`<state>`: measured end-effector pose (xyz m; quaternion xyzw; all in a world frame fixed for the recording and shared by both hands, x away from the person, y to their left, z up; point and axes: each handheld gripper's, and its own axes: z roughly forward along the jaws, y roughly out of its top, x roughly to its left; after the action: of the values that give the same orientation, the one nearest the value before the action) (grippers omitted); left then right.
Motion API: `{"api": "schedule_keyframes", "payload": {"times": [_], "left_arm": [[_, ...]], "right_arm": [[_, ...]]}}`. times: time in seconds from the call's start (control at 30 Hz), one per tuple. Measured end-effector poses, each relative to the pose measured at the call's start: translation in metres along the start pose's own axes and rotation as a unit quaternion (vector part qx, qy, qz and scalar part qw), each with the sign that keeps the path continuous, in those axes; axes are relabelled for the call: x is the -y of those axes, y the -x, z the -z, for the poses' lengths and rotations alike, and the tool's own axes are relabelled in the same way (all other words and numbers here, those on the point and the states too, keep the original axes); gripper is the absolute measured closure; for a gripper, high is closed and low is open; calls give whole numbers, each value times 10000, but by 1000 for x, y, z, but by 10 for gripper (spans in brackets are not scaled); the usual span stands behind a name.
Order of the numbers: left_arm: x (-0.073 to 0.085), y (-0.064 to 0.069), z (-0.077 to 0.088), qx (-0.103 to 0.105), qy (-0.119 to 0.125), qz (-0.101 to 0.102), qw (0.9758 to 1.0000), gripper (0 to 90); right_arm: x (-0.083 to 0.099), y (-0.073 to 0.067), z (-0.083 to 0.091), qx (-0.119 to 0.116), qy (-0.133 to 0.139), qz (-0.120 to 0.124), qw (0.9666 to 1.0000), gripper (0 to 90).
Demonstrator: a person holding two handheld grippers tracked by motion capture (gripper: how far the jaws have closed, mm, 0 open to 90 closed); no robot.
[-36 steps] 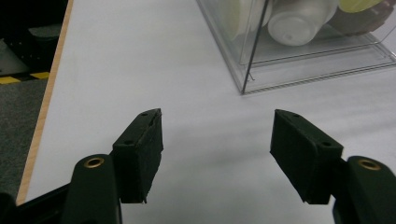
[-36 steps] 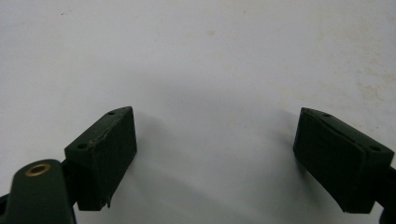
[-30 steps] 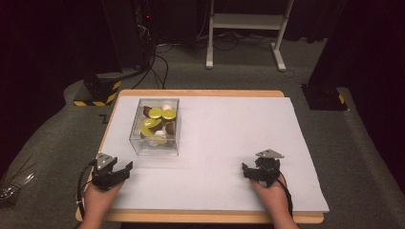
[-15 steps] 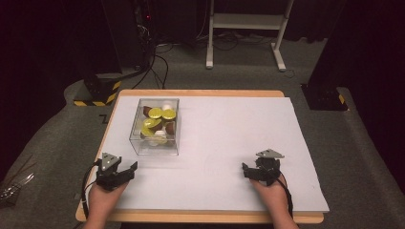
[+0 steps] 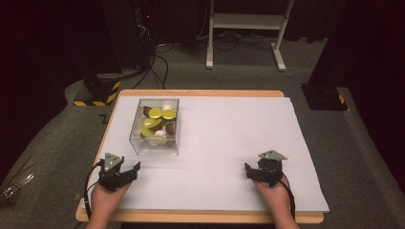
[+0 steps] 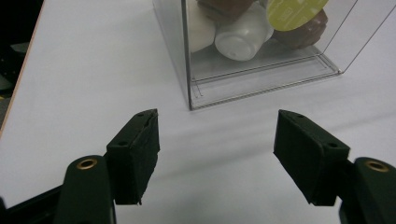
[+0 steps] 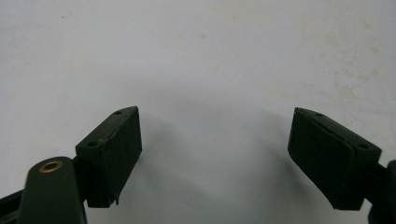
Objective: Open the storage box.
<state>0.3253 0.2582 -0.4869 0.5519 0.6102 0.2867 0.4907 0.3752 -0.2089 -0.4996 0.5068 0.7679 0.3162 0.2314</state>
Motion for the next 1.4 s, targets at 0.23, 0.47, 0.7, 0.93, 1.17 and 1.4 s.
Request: {"api": "schedule_keyframes", "payload": {"times": [0.23,0.47,0.7,0.93,1.17,1.4], "left_arm": [[0,7,-1,48,45,32,10000,313],[0,13,-2,102,48,80,9999,304],[-1,20,-2,131,39,-27,9999,304],[-2,26,-5,148,91,-34,9998,304],[-5,37,-7,128,56,-280,9995,302],[-8,46,-13,63,115,-140,9998,296]], "right_arm": [[3,3,-2,-94,-87,-30,9999,168],[4,2,-2,-92,-85,-31,9999,168],[4,2,-2,-82,-75,-27,9999,168],[4,2,-2,-74,-63,-3,10000,169],[4,2,-2,-75,-67,-8,9999,169],[4,2,-2,-77,-67,-16,9999,169]]}}
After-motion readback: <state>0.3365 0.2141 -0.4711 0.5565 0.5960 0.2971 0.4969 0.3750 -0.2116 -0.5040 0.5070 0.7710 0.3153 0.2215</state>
